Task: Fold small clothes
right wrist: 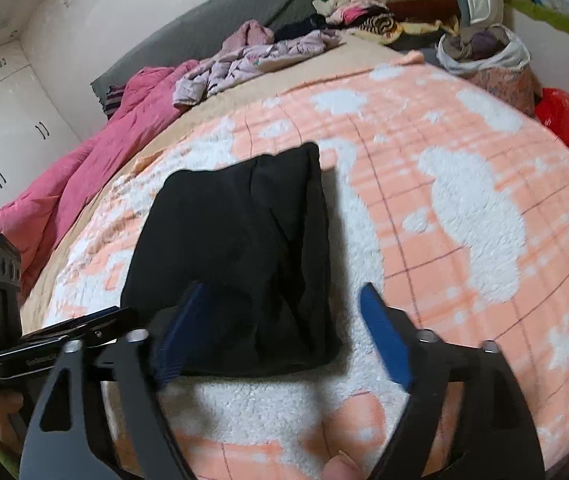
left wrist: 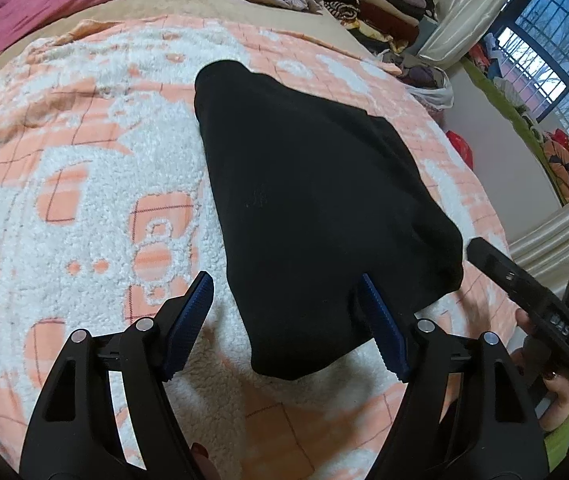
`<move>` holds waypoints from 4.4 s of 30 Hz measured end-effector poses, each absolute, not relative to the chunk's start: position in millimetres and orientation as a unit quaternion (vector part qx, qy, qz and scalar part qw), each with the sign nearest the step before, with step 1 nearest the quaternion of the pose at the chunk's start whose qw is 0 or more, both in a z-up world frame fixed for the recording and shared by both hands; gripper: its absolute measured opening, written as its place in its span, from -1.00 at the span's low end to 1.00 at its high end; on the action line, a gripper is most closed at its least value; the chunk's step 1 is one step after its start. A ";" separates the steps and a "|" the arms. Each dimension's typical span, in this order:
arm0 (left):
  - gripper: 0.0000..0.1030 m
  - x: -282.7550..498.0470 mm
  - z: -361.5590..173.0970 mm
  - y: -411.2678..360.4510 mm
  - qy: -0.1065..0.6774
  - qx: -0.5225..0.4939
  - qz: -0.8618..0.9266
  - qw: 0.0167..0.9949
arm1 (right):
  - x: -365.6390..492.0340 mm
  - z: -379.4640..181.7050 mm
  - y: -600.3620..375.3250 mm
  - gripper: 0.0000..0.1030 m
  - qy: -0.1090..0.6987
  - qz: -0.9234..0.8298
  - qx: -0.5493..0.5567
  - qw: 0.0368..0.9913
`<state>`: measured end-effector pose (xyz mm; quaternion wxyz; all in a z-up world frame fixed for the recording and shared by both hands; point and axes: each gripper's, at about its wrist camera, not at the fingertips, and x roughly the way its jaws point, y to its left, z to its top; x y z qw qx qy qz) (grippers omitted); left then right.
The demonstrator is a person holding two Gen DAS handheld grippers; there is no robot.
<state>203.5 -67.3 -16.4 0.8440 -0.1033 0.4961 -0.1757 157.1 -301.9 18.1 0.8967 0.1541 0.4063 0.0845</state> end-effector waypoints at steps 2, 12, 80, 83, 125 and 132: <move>0.29 203.5 -12.5 -66.1 0.492 -0.105 -0.175 0.846 | 154.4 24.4 -303.3 0.70 0.395 0.087 0.153 0.902; 0.71 193.8 16.1 -58.2 0.455 -0.097 -0.163 0.870 | 142.7 47.9 -305.6 0.91 0.360 0.063 0.140 0.920; 0.81 73.3 -38.0 -7.4 0.414 -0.033 -0.077 0.906 | 17.3 4.8 -238.4 0.91 0.314 0.043 0.002 0.948; 0.81 75.6 -41.5 -9.4 0.421 -0.031 -0.074 0.903 | 24.2 -6.8 -238.4 0.91 0.343 0.036 0.003 0.939; 0.81 77.6 -31.7 -11.1 0.420 -0.024 -0.063 0.905 | 20.3 -0.3 -241.8 0.91 0.333 0.035 0.006 0.942; 0.81 76.6 -30.3 -14.0 0.419 -0.020 -0.066 0.905 | 21.0 0.7 -241.5 0.91 0.333 0.036 0.005 0.942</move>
